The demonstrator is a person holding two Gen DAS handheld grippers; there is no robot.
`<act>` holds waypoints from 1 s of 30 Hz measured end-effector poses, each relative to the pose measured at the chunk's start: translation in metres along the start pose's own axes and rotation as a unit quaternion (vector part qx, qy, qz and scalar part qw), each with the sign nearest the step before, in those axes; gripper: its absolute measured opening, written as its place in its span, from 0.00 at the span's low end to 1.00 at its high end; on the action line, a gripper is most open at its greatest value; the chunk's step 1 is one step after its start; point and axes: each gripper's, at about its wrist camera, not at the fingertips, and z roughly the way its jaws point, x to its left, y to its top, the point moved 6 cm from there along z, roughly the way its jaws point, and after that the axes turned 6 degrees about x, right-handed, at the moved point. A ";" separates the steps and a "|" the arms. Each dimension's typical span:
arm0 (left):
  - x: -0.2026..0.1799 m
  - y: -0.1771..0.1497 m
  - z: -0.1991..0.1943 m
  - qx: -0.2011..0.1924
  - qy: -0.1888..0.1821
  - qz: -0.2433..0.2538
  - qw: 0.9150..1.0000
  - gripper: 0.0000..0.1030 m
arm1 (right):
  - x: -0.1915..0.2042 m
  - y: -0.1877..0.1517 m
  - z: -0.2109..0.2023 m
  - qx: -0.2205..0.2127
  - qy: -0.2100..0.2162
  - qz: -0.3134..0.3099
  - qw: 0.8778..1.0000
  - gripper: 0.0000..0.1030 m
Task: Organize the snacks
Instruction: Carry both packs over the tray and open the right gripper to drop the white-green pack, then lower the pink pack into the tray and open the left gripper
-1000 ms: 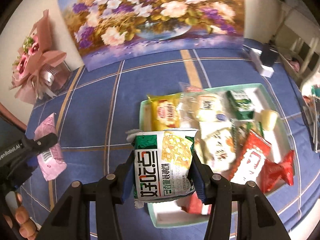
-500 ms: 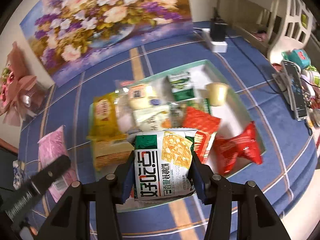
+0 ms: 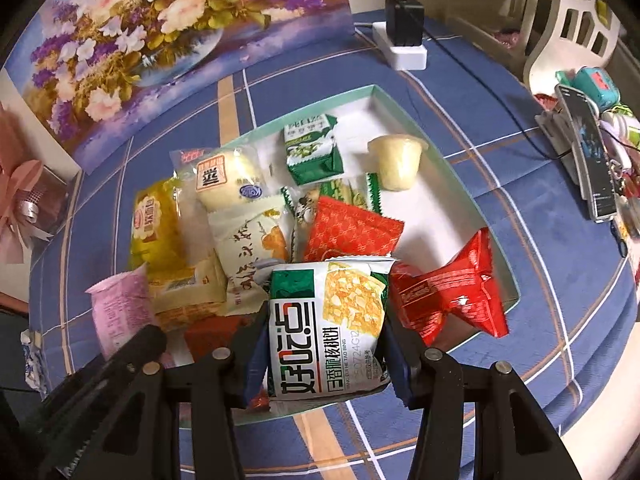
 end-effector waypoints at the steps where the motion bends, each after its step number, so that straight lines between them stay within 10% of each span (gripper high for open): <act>1: 0.001 0.001 0.001 0.001 0.000 -0.002 1.000 0.39 | 0.001 0.000 0.001 0.001 0.001 -0.003 1.000 0.52; 30: 0.023 0.006 -0.005 0.013 -0.030 -0.054 0.998 0.52 | 0.011 0.000 -0.001 0.009 -0.013 -0.023 1.000 0.53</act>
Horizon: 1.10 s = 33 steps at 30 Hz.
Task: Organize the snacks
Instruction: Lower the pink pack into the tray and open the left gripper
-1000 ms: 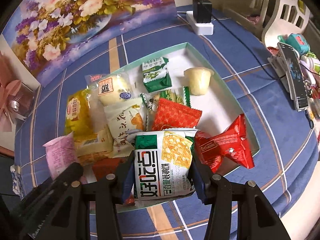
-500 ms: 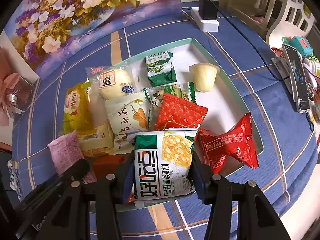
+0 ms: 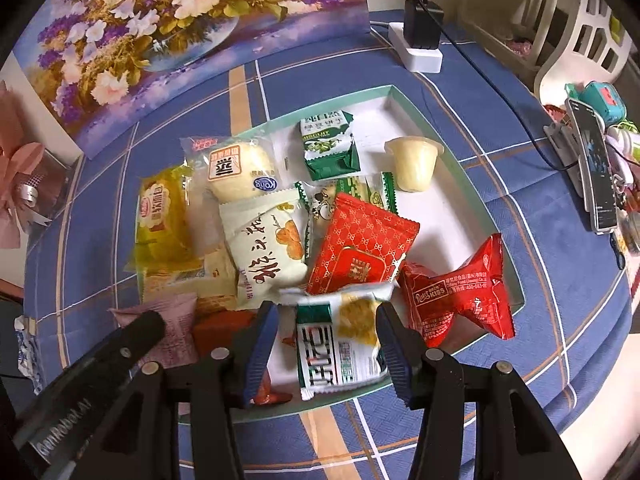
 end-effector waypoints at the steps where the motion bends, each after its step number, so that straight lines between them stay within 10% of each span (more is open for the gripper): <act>1: 0.003 0.001 -0.001 -0.003 0.005 -0.004 1.000 0.53 | 0.000 0.000 0.000 0.001 0.000 -0.001 1.000 0.53; 9: 0.033 0.009 -0.010 -0.029 0.063 -0.027 0.997 0.74 | 0.008 0.000 -0.001 -0.008 0.000 -0.014 1.000 0.60; 19: 0.050 0.011 -0.017 -0.058 0.116 -0.038 0.991 0.87 | 0.015 0.001 0.000 -0.025 0.011 -0.022 0.999 1.00; 21: 0.054 0.012 -0.018 -0.065 0.134 -0.041 0.988 1.00 | 0.015 0.000 0.000 -0.026 0.010 -0.023 0.999 1.00; 33: 0.059 0.015 -0.026 -0.073 0.193 -0.039 0.978 1.00 | 0.016 0.001 -0.001 -0.030 0.004 -0.028 0.999 1.00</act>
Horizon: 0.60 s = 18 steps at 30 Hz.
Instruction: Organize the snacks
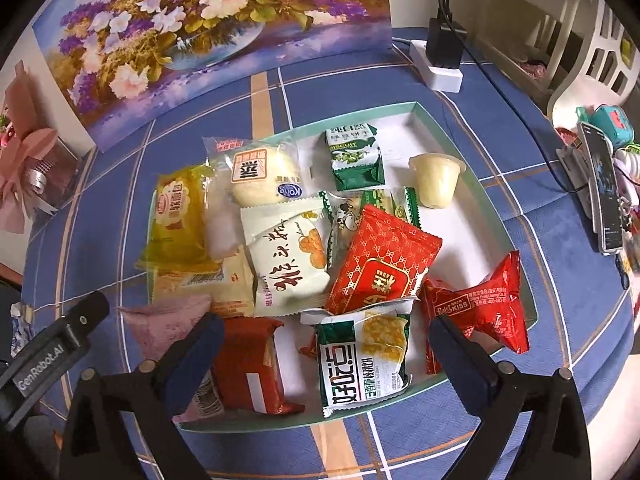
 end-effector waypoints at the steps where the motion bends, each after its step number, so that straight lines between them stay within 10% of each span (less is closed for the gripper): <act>1: 0.002 0.000 0.000 -0.001 0.005 -0.002 1.000 1.00 | 0.000 0.000 -0.001 -0.001 0.001 0.000 1.000 1.00; 18: 0.007 -0.009 -0.003 0.012 0.040 -0.011 0.999 1.00 | 0.004 -0.006 -0.004 0.006 0.011 -0.001 1.000 1.00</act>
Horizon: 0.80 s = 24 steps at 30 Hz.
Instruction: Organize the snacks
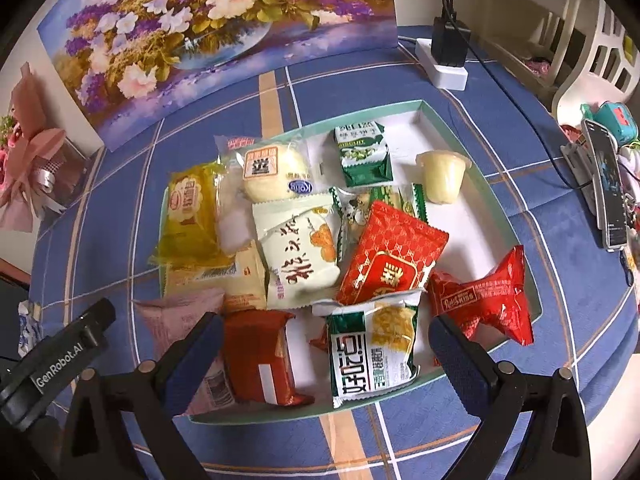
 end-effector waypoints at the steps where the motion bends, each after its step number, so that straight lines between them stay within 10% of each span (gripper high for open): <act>1: 0.001 -0.001 0.000 0.001 0.000 0.000 1.000 1.00 | 0.000 -0.001 0.000 0.001 -0.001 0.001 1.000 1.00; 24: 0.050 -0.082 -0.019 0.010 -0.048 -0.019 0.999 1.00 | -0.002 -0.082 -0.034 -0.020 -0.018 -0.009 1.000 1.00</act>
